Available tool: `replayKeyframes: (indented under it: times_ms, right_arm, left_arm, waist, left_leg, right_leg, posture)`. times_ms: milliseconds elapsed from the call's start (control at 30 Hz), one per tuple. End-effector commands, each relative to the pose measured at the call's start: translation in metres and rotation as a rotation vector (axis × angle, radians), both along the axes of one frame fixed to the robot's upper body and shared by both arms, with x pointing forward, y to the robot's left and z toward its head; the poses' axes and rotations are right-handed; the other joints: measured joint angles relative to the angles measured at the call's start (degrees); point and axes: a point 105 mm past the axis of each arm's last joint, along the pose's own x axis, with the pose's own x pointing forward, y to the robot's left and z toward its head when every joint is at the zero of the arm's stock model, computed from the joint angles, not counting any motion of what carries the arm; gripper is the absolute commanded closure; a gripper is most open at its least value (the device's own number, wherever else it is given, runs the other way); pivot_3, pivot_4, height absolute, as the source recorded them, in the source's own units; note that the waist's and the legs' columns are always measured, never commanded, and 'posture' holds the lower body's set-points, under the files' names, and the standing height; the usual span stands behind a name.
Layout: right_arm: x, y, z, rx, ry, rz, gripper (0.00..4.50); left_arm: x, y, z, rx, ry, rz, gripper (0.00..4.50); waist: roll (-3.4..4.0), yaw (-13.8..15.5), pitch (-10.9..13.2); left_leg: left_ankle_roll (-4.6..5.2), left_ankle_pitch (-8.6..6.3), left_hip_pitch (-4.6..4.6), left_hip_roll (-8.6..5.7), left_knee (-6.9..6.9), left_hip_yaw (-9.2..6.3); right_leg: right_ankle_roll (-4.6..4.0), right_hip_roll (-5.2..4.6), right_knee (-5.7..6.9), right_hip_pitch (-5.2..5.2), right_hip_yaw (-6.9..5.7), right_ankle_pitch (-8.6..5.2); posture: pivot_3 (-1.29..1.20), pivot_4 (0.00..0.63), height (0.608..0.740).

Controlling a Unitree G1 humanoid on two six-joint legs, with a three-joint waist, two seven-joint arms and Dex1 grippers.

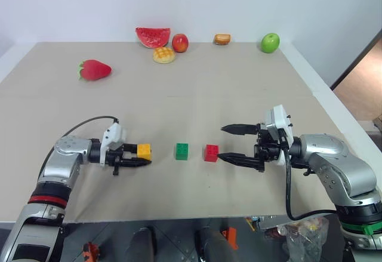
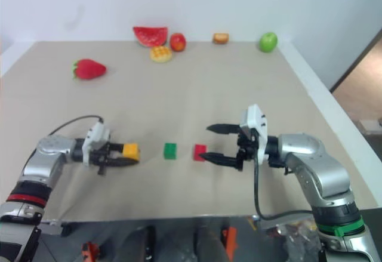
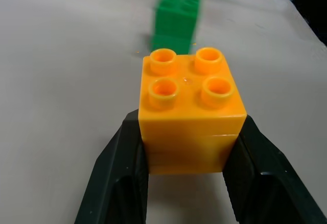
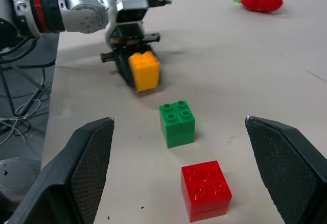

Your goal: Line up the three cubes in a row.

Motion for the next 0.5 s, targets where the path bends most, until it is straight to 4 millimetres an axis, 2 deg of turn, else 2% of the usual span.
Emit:
replayKeyframes:
  times_ms: [33, 267, 500]
  right_arm:
    - [-0.004, 0.000, 0.010, -0.004, -0.047, 0.008, 0.23]
    - [-0.004, 0.000, 0.012, -0.003, -0.049, 0.004, 0.23]
    - [-0.003, 0.000, 0.012, -0.011, -0.056, -0.001, 0.23]
  left_arm:
    - [0.007, 0.005, 0.000, 0.051, -0.048, -0.015, 3.16]
    - [0.034, -0.013, 0.012, -0.007, -0.134, 0.006, 3.16]
    - [0.037, -0.028, 0.011, -0.029, -0.136, -0.050, 3.16]
  waist:
    - [0.00, 0.0, 0.0]
    - [0.00, 0.2, 0.0]
    - [0.00, 0.0, 0.0]
  left_leg:
    - [0.00, 0.00, -0.01, 0.01, 0.00, -0.01]
    - [0.05, 0.03, -0.03, -0.01, 0.19, -0.02]
    - [0.07, 0.01, -0.15, 0.00, 0.23, -0.02]
  right_leg:
    - [0.00, 0.01, 0.00, -0.01, 0.00, 0.00]
    - [0.06, 0.01, 0.01, 0.06, -0.01, 0.10]
    - [0.10, 0.04, 0.00, -0.01, 0.01, 0.09]
  posture:
    - [0.00, 0.150, 0.740]
    - [0.00, 0.150, 0.740]
    - [0.00, 0.150, 0.740]
